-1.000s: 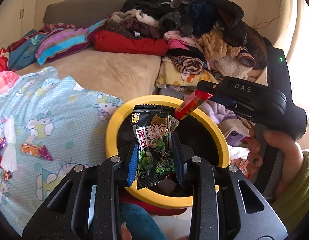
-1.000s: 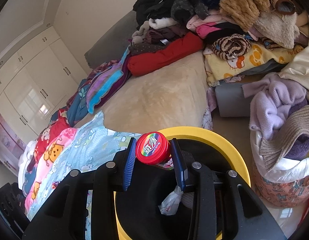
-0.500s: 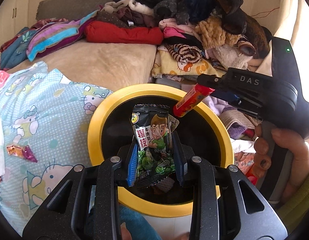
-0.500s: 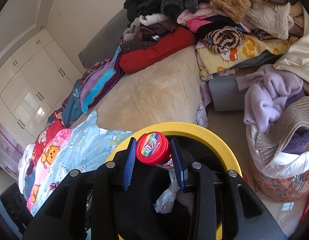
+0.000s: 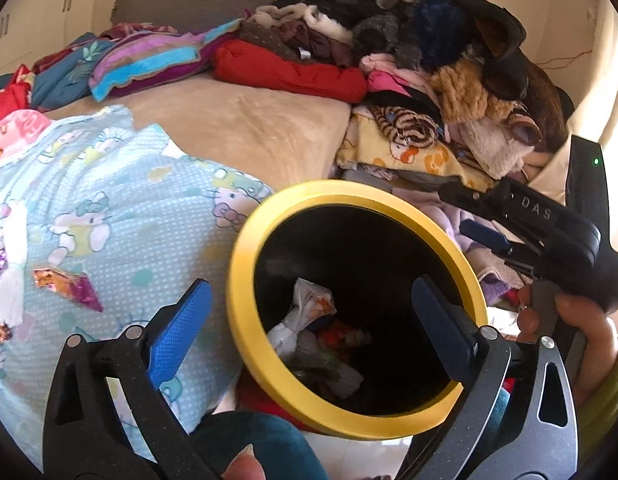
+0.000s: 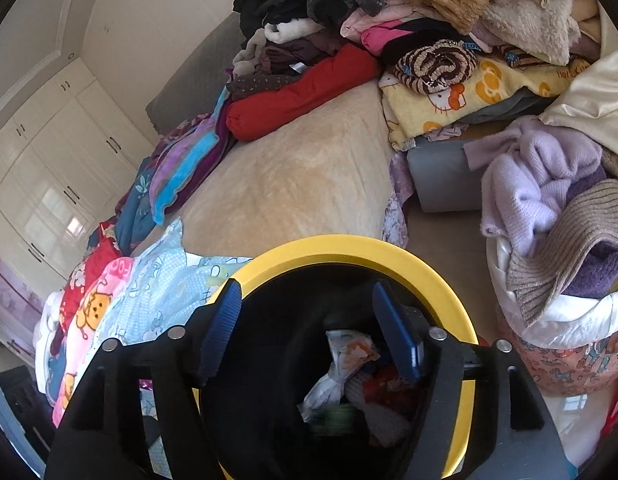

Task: Collect trash
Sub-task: 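Move both open tools back from the bin to the remaining wrappers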

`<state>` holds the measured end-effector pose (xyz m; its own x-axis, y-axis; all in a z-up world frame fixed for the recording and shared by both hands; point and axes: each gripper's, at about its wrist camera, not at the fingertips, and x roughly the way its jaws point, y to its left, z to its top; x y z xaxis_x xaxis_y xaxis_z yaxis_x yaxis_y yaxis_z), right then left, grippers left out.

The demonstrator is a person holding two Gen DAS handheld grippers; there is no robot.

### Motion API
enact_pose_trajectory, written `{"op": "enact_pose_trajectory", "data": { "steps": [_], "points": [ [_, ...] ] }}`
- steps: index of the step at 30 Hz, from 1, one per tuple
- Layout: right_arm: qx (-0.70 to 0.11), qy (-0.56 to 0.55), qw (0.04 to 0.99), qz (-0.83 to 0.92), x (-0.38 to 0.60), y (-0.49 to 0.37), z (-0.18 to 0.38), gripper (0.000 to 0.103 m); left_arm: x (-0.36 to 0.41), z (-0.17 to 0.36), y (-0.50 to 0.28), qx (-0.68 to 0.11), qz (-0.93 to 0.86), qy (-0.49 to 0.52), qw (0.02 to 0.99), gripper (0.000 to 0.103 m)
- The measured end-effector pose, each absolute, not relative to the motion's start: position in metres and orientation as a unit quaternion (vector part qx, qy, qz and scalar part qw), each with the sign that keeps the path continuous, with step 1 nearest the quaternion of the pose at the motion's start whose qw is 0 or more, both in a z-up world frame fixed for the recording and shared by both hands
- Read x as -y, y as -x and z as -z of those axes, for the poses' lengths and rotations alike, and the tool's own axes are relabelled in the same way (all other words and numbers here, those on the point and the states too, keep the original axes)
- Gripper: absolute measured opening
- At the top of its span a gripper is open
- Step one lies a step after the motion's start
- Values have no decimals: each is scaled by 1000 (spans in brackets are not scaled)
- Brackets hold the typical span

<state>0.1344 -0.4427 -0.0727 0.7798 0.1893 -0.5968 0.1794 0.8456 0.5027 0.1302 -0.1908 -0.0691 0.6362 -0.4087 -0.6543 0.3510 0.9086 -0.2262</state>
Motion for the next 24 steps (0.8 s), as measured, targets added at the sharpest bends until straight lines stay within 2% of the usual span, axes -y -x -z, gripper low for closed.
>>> {"op": "enact_pose_trajectory", "data": {
  "steps": [24],
  "points": [
    [-317, -214, 923, -33, 381, -129, 36, 75, 126, 33, -119, -326, 151, 53, 932, 92]
  ]
}}
